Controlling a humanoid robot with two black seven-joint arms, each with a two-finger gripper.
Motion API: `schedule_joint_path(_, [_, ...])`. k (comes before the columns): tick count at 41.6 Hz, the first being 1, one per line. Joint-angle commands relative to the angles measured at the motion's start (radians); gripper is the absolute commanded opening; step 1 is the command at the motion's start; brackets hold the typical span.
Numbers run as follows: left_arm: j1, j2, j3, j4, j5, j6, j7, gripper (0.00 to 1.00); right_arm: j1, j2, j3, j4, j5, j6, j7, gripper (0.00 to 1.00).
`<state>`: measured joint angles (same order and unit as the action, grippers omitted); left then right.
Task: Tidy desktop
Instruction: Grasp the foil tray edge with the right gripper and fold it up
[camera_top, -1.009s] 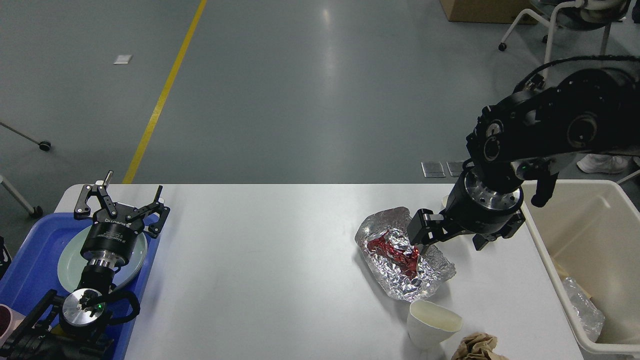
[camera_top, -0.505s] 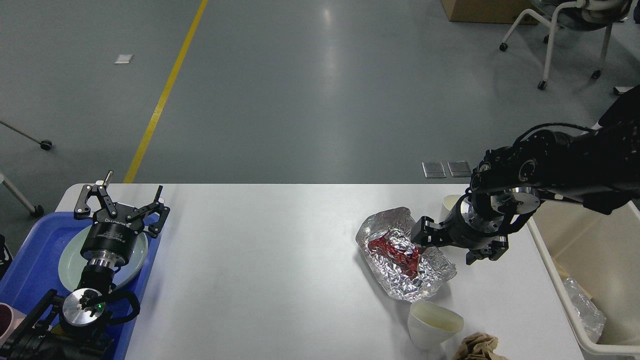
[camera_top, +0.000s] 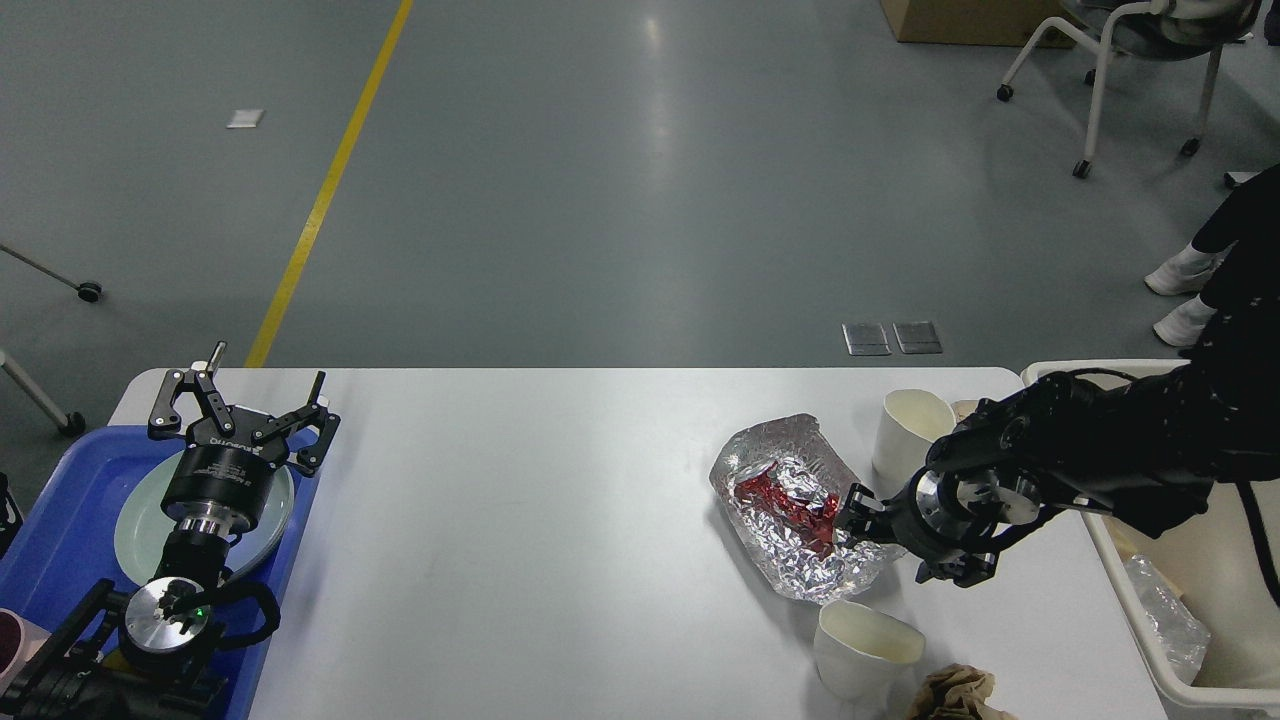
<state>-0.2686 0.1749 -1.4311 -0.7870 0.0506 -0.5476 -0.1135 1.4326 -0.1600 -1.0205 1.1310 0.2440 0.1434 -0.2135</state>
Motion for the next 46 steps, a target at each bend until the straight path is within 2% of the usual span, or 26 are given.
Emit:
schedule_joint_path(1, [-0.001,0.0,0.0,0.0,0.0,0.0,0.002,0.96,-0.05,0.001,0.023,-0.025,0.027,-0.054,-0.001,0.74])
schedule_joint_path(6, [-0.001,0.0,0.0,0.0,0.0,0.0,0.0,0.96,-0.077,0.001,0.023,-0.045,0.057,-0.057,0.0,0.72])
schedule_joint_path(10, [-0.001,0.0,0.0,0.0,0.0,0.0,0.0,0.96,-0.096,0.001,0.036,-0.069,0.069,-0.057,-0.001,0.58])
schedule_joint_path(14, [-0.001,0.0,0.0,0.0,0.0,0.0,0.0,0.96,-0.107,0.002,0.036,-0.085,0.07,-0.057,-0.001,0.49])
schedule_joint_path(25, [-0.001,0.0,0.0,0.0,0.0,0.0,0.0,0.96,-0.116,0.002,0.037,-0.102,0.07,-0.061,0.0,0.45])
schedule_joint_path(41, [-0.001,0.0,0.0,0.0,0.0,0.0,0.0,0.96,-0.141,0.031,0.059,-0.126,0.069,-0.068,0.0,0.47])
schedule_joint_path(46, [0.0,0.0,0.0,0.0,0.0,0.0,0.0,0.96,-0.169,0.037,0.065,-0.149,0.069,-0.07,0.0,0.43])
